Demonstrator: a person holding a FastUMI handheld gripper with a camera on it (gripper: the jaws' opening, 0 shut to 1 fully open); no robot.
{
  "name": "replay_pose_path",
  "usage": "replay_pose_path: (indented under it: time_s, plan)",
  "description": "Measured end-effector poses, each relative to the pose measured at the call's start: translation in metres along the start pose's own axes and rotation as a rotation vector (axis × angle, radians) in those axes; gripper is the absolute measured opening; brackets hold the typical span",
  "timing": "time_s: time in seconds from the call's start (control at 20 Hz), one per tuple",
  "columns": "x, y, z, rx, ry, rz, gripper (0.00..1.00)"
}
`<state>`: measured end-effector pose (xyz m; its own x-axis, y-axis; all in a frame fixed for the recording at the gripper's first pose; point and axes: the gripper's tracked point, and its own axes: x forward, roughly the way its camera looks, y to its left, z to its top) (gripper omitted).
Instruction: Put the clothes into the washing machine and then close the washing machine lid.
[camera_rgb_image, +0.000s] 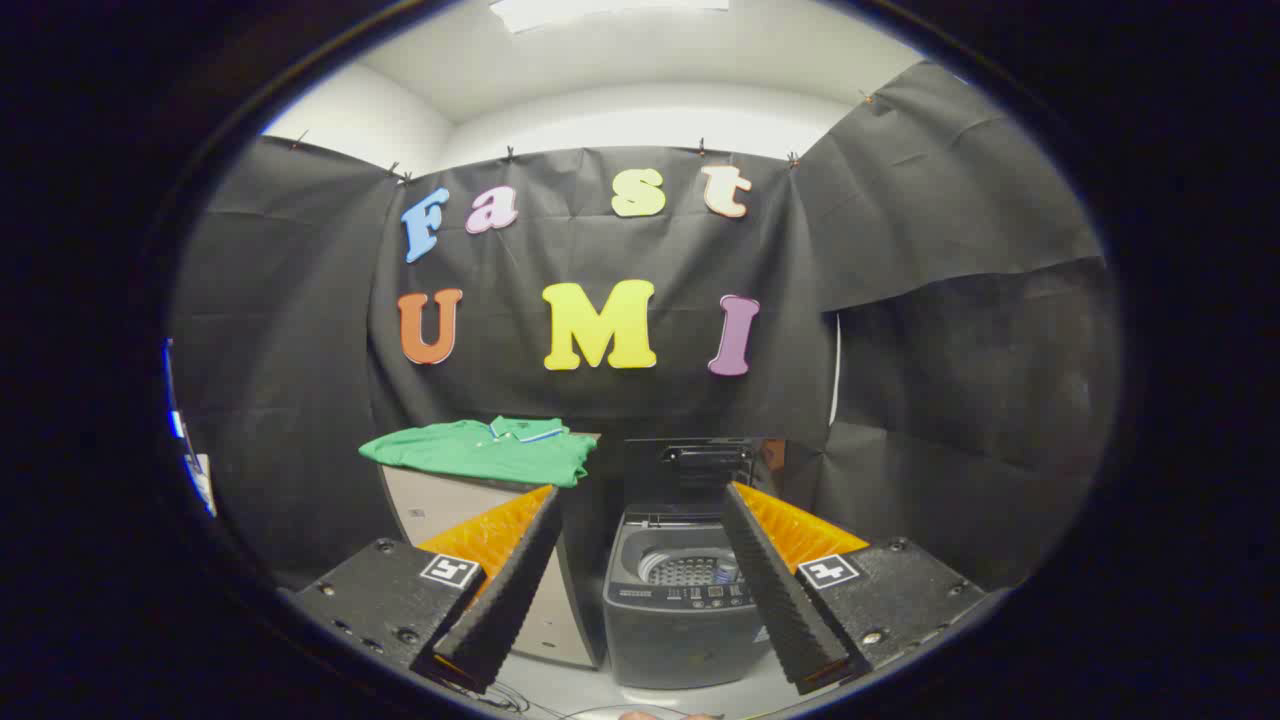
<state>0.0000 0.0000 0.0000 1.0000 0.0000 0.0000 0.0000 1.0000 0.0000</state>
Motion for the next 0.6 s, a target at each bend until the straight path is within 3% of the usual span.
replay_pose_path:
  time_s: [0.6]
  plan:
    - [0.004,-0.029,-0.033,-0.007,0.071,0.072,1.0]
